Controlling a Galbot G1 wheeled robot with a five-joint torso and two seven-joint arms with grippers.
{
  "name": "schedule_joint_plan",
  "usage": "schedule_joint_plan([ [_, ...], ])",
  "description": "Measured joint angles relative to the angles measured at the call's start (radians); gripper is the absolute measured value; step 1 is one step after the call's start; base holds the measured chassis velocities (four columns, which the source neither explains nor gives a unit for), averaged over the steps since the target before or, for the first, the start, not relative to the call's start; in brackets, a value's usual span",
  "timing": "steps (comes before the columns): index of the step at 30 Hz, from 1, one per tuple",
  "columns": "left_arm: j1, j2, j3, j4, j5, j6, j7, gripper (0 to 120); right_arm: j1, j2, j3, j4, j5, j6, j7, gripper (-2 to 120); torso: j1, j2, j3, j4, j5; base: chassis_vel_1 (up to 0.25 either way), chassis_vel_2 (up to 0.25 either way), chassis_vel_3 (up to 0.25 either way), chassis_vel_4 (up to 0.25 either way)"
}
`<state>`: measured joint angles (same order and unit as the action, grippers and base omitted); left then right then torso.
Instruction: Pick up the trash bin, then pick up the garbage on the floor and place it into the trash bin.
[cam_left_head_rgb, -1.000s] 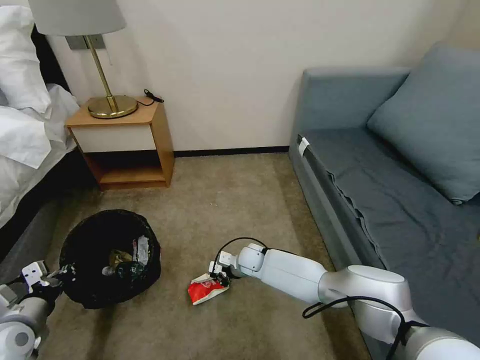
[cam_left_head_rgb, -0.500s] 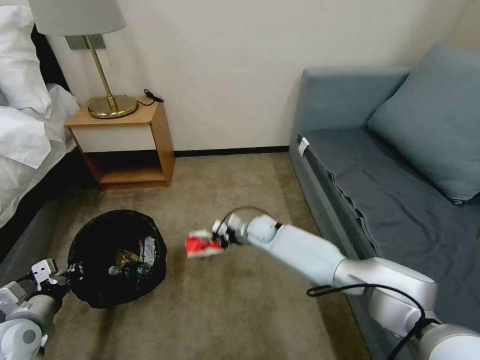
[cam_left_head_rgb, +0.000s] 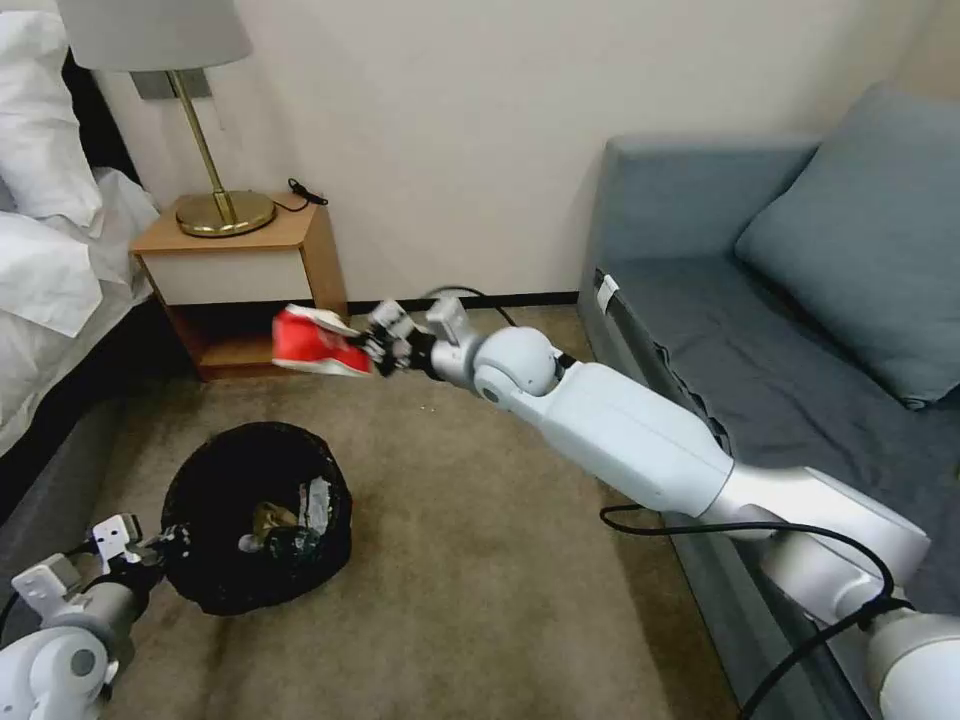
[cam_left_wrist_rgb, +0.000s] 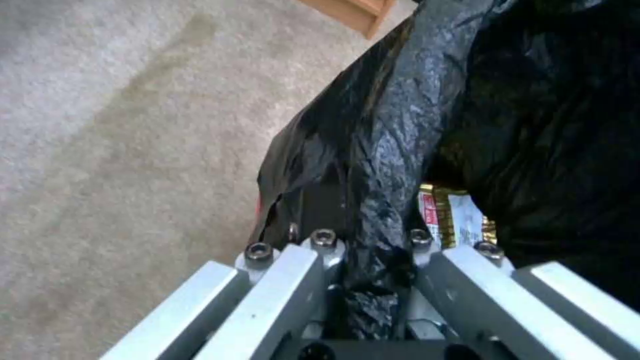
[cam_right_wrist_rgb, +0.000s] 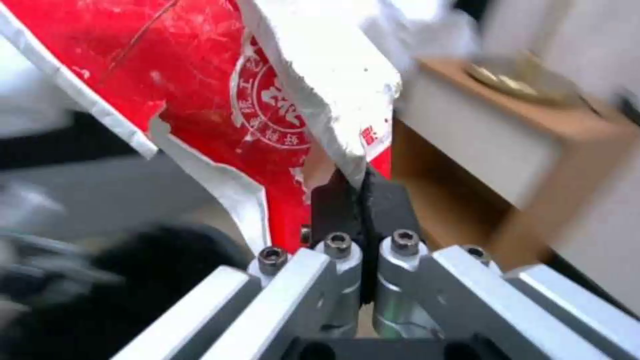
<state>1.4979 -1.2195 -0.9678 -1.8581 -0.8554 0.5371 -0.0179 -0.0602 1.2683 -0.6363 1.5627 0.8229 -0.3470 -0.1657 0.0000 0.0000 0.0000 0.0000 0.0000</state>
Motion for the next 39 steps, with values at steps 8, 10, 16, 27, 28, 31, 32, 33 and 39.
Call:
schedule_joint_plan([
  [8, 0.001, -0.013, 0.019, -0.031, -0.016, 0.020, -0.023, 2, 0.010, -0.014, -0.156, 0.138, -0.009, -0.015, 0.005, 0, 0.000, 0.000, 0.000, 0.0000, -0.0001, 0.000, 0.000, 0.000, 0.000],
  [10, 0.003, -0.018, 0.025, -0.045, -0.019, 0.024, -0.026, 2, 0.000, -0.019, -0.203, 0.144, -0.038, -0.015, 0.003, 0, 0.000, 0.000, 0.000, 0.0000, 0.0000, 0.000, 0.000, 0.000, 0.000],
  [16, 0.008, -0.033, 0.032, -0.064, -0.034, 0.036, -0.035, 2, -0.023, -0.018, -0.241, 0.119, -0.087, -0.013, -0.005, 0, 0.000, 0.000, 0.000, -0.0001, 0.0000, 0.000, 0.000, 0.000, 0.000],
  [27, 0.015, -0.059, 0.042, -0.086, -0.056, 0.052, -0.054, 2, -0.053, -0.009, -0.256, 0.025, -0.219, -0.004, -0.041, 0, 0.000, 0.000, 0.000, 0.0000, 0.0001, 0.000, 0.000, 0.000, 0.000],
  [28, 0.016, -0.060, 0.042, -0.086, -0.056, 0.054, -0.056, 2, -0.056, -0.012, -0.257, 0.022, -0.242, -0.004, -0.051, 0, 0.000, 0.000, 0.000, -0.0001, 0.0000, 0.000, 0.000, 0.000, 0.000],
  [31, 0.015, -0.061, 0.042, -0.087, -0.056, 0.056, -0.058, 2, -0.062, -0.023, -0.263, 0.027, -0.265, -0.011, -0.061, 0, 0.000, 0.000, 0.000, 0.0000, 0.0000, 0.000, 0.000, 0.000, 0.000],
  [32, 0.014, -0.061, 0.042, -0.087, -0.056, 0.056, -0.059, 2, -0.064, -0.028, -0.264, 0.032, -0.270, -0.013, -0.064, 1, 0.000, 0.000, 0.000, 0.0000, 0.0000, 0.000, 0.000, 0.000, 0.000],
  [33, 0.013, -0.062, 0.044, -0.087, -0.055, 0.058, -0.061, 2, -0.068, -0.037, -0.265, 0.043, -0.276, -0.017, -0.067, 7, 0.000, 0.000, 0.000, -0.0001, 0.0001, 0.000, 0.000, 0.000, 0.000],
  [39, 0.009, -0.067, 0.053, -0.089, -0.054, 0.061, -0.069, 2, -0.078, -0.058, -0.263, 0.067, -0.279, -0.025, -0.062, 25, 0.000, 0.000, 0.000, 0.0000, 0.0001, 0.000, 0.000, 0.000, 0.000],
])
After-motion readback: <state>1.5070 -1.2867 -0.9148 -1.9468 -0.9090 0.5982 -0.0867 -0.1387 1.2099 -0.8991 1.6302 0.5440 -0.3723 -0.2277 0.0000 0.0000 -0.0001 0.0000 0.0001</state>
